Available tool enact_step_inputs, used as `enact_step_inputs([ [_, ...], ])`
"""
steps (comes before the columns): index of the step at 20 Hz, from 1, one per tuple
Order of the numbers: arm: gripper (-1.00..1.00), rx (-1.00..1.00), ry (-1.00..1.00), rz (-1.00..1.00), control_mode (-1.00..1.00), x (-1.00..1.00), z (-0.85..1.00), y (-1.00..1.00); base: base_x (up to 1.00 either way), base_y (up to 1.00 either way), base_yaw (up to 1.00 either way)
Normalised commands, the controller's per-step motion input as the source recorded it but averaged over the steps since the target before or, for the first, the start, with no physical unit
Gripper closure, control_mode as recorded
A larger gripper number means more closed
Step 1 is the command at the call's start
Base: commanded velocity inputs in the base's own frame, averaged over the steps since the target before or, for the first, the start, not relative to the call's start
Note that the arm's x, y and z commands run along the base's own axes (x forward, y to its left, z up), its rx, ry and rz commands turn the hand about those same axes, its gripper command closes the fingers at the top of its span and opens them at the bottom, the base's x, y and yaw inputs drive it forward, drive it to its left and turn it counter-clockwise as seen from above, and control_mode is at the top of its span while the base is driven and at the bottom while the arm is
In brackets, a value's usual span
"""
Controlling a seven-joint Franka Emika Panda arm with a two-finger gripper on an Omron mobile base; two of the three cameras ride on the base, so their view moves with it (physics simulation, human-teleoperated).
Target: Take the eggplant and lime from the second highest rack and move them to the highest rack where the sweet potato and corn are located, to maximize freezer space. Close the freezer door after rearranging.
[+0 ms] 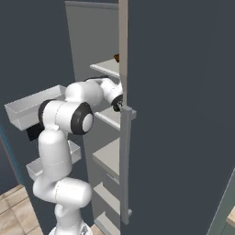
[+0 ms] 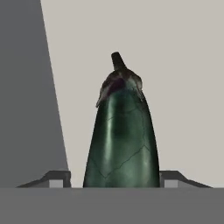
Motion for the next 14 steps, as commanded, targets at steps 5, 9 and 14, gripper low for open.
enact_step_inputs([
  [5, 1.00, -0.14, 0.18, 0.00, -1.00, 0.00, -0.67, 0.01, 0.00, 0.00, 0.00],
  [9, 1.00, -0.03, 0.13, 0.00, -1.00, -0.31, -0.47, 0.02, 0.00, 0.00, 0.00],
  [14, 1.00, 0.00, -0.21, 0.00, -1.00, -0.92, -0.27, 0.02, 0.00, 0.00, 0.00],
])
